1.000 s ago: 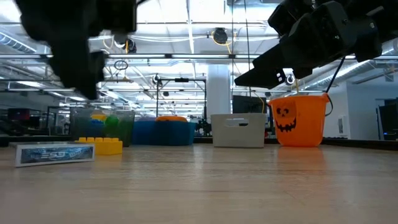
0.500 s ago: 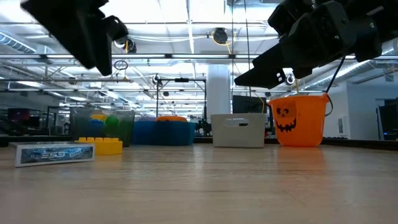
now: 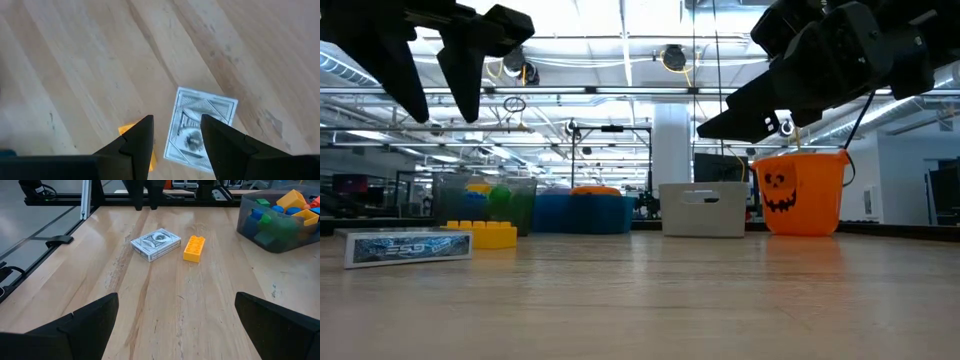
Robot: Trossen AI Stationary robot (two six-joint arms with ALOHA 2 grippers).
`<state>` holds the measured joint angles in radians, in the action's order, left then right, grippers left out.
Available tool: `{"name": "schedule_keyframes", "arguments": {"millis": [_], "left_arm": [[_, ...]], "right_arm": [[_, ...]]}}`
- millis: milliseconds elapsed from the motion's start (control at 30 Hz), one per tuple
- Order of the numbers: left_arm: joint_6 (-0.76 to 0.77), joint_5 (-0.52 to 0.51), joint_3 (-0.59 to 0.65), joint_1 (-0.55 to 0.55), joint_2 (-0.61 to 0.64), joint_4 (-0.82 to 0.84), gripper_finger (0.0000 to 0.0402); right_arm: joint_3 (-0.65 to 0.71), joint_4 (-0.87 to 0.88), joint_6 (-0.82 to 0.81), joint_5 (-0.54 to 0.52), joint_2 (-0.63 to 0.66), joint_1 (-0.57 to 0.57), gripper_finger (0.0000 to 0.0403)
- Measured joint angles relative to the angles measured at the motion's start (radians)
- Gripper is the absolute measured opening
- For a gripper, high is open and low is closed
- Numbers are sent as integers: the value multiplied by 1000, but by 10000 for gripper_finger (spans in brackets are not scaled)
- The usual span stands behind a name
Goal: Pick & Place Toys
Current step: Put the black deck of cards into the gray bin
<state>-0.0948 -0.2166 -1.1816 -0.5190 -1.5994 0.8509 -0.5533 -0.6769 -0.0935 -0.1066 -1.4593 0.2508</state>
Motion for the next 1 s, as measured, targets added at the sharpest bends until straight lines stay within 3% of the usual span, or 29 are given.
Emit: {"name": "schedule_keyframes", "arguments": {"millis": [300, 700, 1000], "left_arm": [[-24, 1, 0, 9, 0, -128, 170], [135, 15, 1, 26, 0, -152, 174], [160, 15, 1, 23, 0, -132, 254]], "right_arm": [[0, 0, 0, 0, 0, 0, 391], [0, 1, 0, 0, 0, 0, 391], [0, 2, 0, 0, 0, 0, 391]]}}
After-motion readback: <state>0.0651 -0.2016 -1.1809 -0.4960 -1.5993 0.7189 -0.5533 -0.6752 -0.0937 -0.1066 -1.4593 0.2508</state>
